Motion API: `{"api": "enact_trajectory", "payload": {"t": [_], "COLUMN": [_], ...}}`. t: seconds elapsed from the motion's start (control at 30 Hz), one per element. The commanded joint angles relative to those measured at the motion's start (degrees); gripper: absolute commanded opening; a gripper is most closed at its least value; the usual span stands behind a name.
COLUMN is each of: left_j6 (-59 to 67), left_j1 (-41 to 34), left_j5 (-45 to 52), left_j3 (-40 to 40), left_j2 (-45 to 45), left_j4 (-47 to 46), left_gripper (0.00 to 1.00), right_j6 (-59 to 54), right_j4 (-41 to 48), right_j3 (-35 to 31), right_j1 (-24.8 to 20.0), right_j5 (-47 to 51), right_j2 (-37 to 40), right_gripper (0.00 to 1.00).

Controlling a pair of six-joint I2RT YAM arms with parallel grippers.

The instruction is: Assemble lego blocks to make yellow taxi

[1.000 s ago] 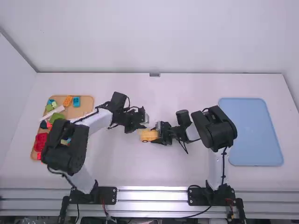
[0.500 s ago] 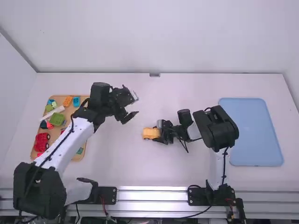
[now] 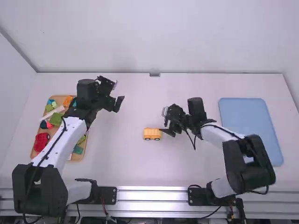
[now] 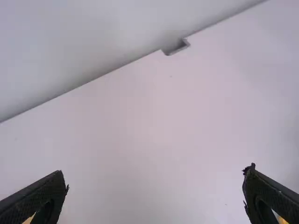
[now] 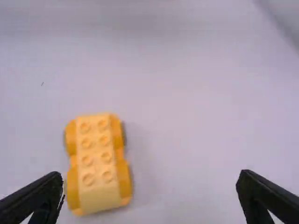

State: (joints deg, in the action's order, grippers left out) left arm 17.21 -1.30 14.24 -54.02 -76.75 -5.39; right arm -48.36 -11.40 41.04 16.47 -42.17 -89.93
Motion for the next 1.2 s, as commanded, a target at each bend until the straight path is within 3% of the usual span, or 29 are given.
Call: {"api": "enact_trajectory", "payload": {"t": [0.0, 0.2, 0.4, 0.53, 0.67, 0.93, 1.17], "left_j6": [-2.89, -12.9, -16.63, -20.98, -22.77, -38.49, -33.33], "left_j1": [1.79, 6.6, 12.68, 17.53, 21.27, 28.48, 32.3], "left_j5": [-0.35, -6.54, -9.86, -13.66, -17.35, -32.98, -26.91], "left_j3": [0.31, 0.31, 0.31, 0.31, 0.31, 0.31, -0.87], "left_j2": [1.25, 4.59, 9.77, 13.79, 17.33, 24.24, 19.12], "left_j4": [-0.02, -0.81, -5.51, -9.25, -12.46, -17.97, -15.37], "left_gripper": [0.99, 0.99, 0.99, 0.99, 0.99, 0.99, 0.99], "right_j6": [6.27, 10.4, 13.92, 18.43, 17.4, 15.91, 15.37], "right_j4": [-0.13, 7.48, 12.15, 13.4, 13.38, 13.18, 13.6], "right_j3": [2.1, 13.9, 27.47, 32.79, 35.04, 35.54, 35.54], "right_j1": [0.72, 3.85, 7.69, 9.46, 10.73, 12.81, 12.79], "right_j5": [1.55, 1.51, -5.16, -5.79, -6.03, -5.81, -5.79], "right_j2": [4.09, 4.59, -3.82, -7.39, -9.03, -9.03, -9.03], "right_gripper": [0.99, 0.99, 0.99, 0.99, 0.99, 0.99, 0.99]}}
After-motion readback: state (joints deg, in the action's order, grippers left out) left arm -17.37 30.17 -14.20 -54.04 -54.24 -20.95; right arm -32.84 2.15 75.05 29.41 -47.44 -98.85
